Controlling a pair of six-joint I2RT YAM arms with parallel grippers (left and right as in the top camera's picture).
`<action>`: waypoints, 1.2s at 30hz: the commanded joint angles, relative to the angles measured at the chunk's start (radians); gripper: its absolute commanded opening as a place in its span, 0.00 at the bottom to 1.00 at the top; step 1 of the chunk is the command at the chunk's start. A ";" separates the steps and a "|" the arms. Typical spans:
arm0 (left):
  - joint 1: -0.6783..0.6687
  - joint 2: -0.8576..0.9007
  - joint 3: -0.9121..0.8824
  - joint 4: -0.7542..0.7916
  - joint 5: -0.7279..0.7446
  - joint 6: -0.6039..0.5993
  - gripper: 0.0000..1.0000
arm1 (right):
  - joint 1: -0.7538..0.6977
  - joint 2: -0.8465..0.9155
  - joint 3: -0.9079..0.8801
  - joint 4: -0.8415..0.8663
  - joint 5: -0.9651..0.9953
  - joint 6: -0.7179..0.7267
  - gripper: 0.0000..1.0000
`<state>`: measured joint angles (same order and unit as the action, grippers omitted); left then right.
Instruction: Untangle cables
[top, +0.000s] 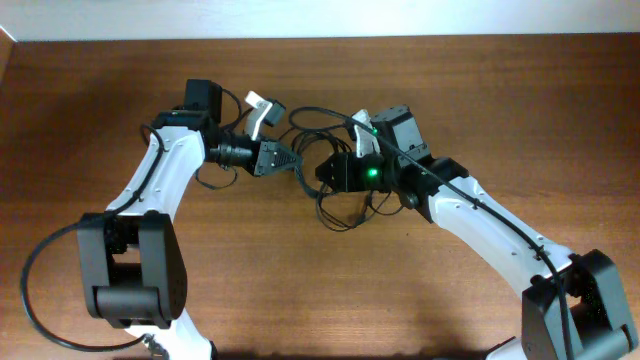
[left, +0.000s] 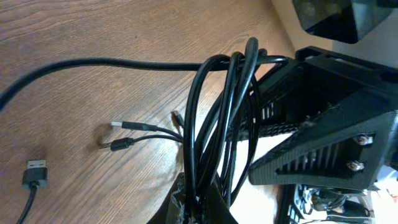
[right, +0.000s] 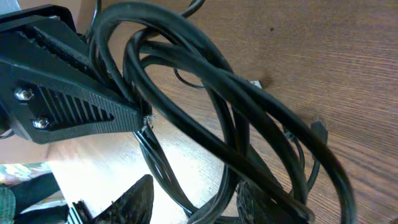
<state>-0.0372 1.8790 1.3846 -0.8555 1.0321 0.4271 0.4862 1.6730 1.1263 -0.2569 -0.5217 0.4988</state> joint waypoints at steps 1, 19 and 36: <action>0.000 -0.013 -0.007 -0.013 0.096 0.016 0.00 | 0.005 0.024 -0.003 -0.004 0.044 0.012 0.43; 0.001 -0.013 -0.007 -0.090 0.253 -0.002 0.00 | -0.043 0.148 -0.017 -0.013 0.448 0.015 0.04; 0.101 -0.015 0.003 -0.272 -0.273 -0.356 0.08 | -0.043 0.169 -0.017 -0.015 0.451 0.004 0.04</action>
<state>0.1005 1.8793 1.3800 -1.1477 0.9131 0.1104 0.5041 1.8187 1.1290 -0.2581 -0.2214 0.4900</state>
